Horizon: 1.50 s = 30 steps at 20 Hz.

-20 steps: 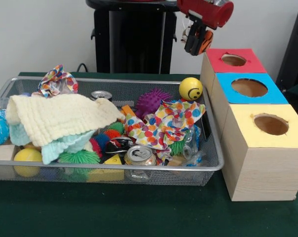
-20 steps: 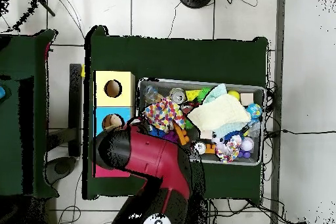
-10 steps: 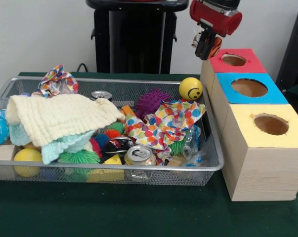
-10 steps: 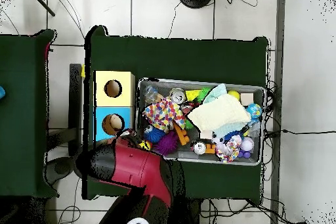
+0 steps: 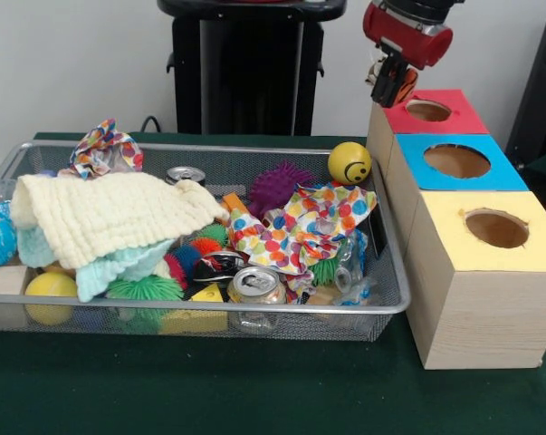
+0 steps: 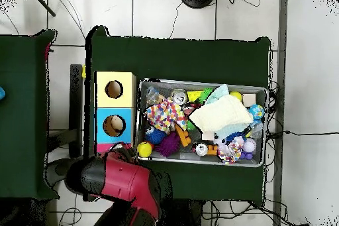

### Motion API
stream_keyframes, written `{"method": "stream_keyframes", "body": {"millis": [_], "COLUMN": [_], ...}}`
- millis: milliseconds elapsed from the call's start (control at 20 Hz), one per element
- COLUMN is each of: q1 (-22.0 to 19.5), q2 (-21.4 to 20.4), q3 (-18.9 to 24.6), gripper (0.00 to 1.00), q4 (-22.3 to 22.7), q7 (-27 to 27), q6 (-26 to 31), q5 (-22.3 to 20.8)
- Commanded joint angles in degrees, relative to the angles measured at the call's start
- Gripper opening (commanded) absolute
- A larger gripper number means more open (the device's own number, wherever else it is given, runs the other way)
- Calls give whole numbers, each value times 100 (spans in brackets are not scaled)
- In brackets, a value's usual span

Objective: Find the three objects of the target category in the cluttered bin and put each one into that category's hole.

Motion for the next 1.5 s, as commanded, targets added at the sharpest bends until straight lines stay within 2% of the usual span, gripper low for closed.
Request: {"method": "stream_keyframes", "body": {"millis": [50,250,550,900,1100,1500], "q1": [503,684,611,465,593,614], "q2": [319,596,875,1252,1393,1413], "q3": [34,2,331,323,198,161], "gripper": [0,0,0,0,0,0], "q4": [182,143,256,110,5,-68], "q7": [2133,2248,2232,1937,2110,2049], "q6": [203,-86,-663,-1098,-1020,-914], "q5": [529,726,1035,937,994,1014]}}
